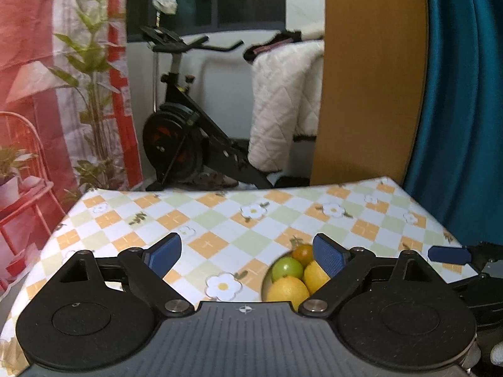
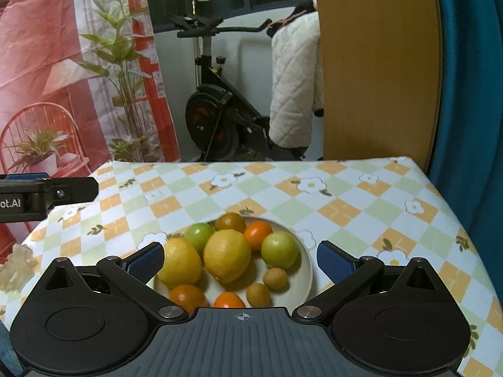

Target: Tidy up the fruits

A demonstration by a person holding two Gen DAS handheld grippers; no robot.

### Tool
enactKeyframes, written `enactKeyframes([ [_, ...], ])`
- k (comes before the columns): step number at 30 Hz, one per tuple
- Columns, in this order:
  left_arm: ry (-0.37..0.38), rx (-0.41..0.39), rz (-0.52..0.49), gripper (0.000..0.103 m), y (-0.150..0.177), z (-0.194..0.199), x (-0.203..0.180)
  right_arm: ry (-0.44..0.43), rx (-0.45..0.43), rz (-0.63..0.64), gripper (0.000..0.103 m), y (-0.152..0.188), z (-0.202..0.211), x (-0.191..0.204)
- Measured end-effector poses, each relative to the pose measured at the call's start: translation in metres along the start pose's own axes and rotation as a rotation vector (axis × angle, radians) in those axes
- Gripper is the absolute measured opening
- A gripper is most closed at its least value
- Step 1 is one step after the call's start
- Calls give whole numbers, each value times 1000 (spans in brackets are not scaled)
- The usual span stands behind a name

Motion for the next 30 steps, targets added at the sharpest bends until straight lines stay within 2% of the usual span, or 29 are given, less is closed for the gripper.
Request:
enactKeyframes([
  [11,-11,-46,71,92,-15,25,18,-10,-31,22,102,-29,20,21],
  [30,-57,-60,69,92,-17,35,30,-11,-63,57,102,-51,31,39],
])
Point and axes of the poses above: each gripper's, at about its wrist camera, not at the fingertips, and z roughly against the way its jaws point, x to its left, y to its underside, the point moved 9 cm from there along -z, roughly the way its jaws point, and after that the axes turned 13 degrees about z, right-handed, at the moved point
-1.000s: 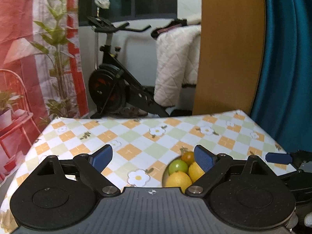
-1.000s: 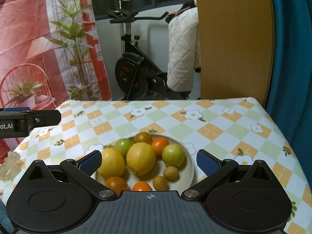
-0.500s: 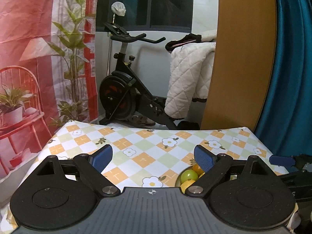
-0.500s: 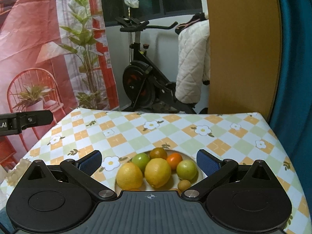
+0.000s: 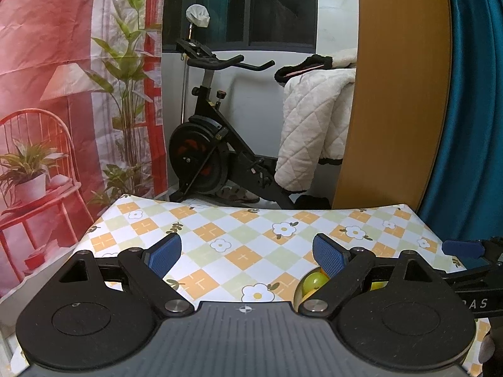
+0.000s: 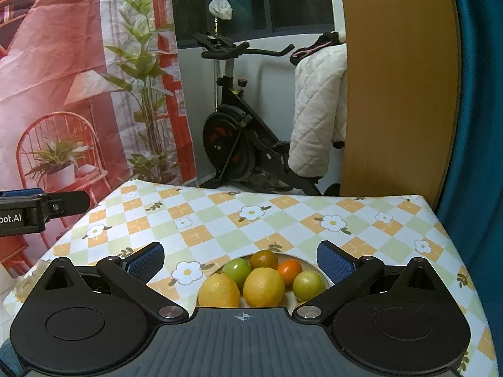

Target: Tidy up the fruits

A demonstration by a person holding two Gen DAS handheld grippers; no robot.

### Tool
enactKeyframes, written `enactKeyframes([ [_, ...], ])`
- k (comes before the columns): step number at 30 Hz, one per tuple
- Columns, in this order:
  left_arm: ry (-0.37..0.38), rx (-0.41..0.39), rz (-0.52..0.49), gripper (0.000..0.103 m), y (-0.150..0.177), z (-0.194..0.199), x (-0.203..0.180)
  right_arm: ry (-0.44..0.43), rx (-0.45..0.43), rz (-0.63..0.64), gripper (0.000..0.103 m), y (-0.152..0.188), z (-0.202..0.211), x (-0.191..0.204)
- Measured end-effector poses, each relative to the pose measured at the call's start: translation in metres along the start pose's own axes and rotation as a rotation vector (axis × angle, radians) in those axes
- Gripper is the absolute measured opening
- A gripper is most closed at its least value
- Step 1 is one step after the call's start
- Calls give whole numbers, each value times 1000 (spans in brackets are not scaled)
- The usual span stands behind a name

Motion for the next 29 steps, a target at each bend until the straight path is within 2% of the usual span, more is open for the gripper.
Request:
enactKeyframes([
  [29,-13,11,-6,95,0,0,0,7,-1,-1,102,-4,2,-1],
])
Point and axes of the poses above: each gripper's, at about its wrist camera, not at the fingertips, and z roughly against the way its jaws point, x to its left, y to its underside, the point moved 9 cm from there along -z, roughly the way its jaws point, and after that the axes turned 13 degrees about z, right-handed, at the moved point
